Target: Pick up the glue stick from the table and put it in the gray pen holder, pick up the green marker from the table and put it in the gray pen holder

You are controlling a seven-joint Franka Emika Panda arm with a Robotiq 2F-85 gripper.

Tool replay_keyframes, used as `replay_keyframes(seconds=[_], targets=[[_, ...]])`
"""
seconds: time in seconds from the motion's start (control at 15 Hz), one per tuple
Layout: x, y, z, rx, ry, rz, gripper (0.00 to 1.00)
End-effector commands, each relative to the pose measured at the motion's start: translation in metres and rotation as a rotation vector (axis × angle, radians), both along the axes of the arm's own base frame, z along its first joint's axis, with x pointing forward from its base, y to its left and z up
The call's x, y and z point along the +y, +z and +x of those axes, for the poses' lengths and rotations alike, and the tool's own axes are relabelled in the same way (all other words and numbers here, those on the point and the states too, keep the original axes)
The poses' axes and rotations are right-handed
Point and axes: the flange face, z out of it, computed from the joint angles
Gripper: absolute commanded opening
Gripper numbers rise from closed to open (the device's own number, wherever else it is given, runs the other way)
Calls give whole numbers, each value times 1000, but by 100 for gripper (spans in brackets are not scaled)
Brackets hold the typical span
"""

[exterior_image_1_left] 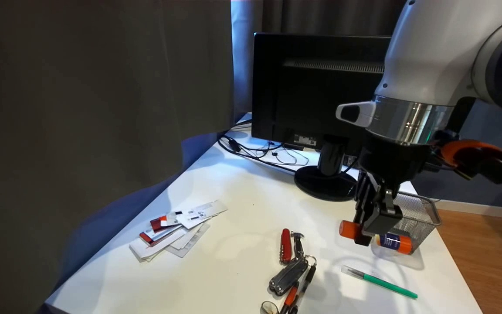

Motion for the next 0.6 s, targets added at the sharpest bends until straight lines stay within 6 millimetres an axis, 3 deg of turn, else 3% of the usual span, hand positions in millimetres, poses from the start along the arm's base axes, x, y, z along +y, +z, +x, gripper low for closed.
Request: replay_keyframes(seconds=[0.0,0.27,0.53], targets=[[-32,24,18,-59,-85,136,8],[-87,33,40,-150,-228,315,8],[-124,29,38,-197,-288,457,8]])
